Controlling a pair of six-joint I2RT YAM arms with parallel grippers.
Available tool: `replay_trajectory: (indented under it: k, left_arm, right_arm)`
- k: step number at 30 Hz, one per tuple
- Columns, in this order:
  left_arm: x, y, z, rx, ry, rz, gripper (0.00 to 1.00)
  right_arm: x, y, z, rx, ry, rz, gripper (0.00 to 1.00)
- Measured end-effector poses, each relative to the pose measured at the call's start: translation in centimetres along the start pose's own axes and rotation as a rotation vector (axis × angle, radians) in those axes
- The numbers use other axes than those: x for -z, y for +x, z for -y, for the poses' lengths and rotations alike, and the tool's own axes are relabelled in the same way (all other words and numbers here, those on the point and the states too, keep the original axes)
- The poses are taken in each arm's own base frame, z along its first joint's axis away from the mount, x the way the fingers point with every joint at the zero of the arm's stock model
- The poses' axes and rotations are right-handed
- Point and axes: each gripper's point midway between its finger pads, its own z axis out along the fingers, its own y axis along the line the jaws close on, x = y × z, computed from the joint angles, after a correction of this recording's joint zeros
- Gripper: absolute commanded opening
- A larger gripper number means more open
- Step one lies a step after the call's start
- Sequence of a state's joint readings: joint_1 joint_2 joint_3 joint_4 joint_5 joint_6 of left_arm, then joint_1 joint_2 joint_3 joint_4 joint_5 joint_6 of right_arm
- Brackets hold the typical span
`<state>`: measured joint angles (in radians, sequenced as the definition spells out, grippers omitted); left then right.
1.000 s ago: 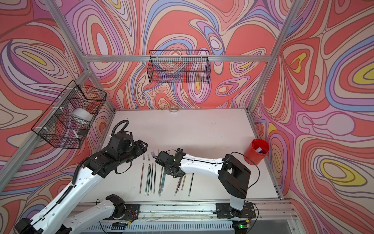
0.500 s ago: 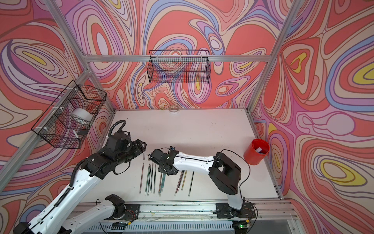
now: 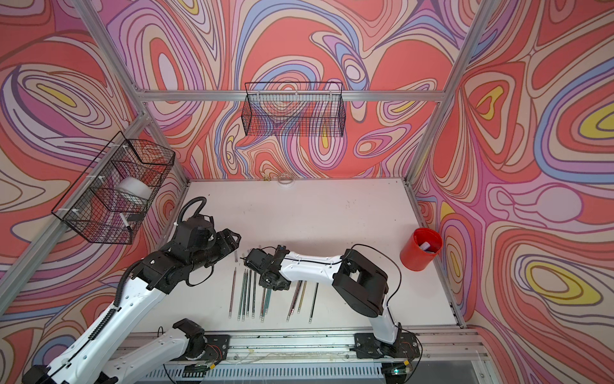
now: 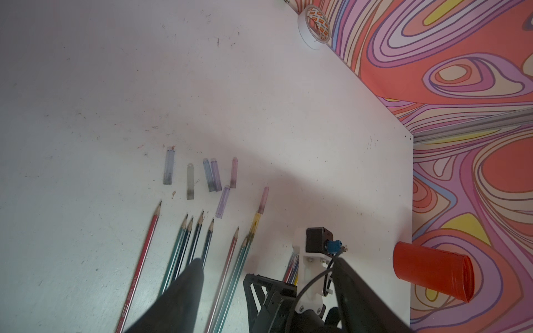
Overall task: Remove the protective cover of the pencils
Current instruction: Pick up the pencil from the center of the board.
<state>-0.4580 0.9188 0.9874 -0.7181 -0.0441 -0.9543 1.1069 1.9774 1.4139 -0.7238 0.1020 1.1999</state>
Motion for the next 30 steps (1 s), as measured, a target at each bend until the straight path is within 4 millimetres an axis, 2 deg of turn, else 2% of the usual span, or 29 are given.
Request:
replay_trajectory:
  k: [5,13,30]
  left_arm:
    - [0.0,0.0,0.0,0.000,0.000,-0.001,0.72]
    - [0.0,0.1,0.0,0.001,0.003,-0.005,0.72]
    - [-0.5,0.4,0.0,0.000,-0.004,-0.027,0.72]
  right_arm:
    - [-0.1,0.2,-0.1,0.003,-0.003,-0.010,0.23]
    - [-1.8,0.8,0.4,0.011,0.031,-0.038,0.22]
    - [-0.8,1.1,-0.6,0.036,0.000,-0.018,0.22]
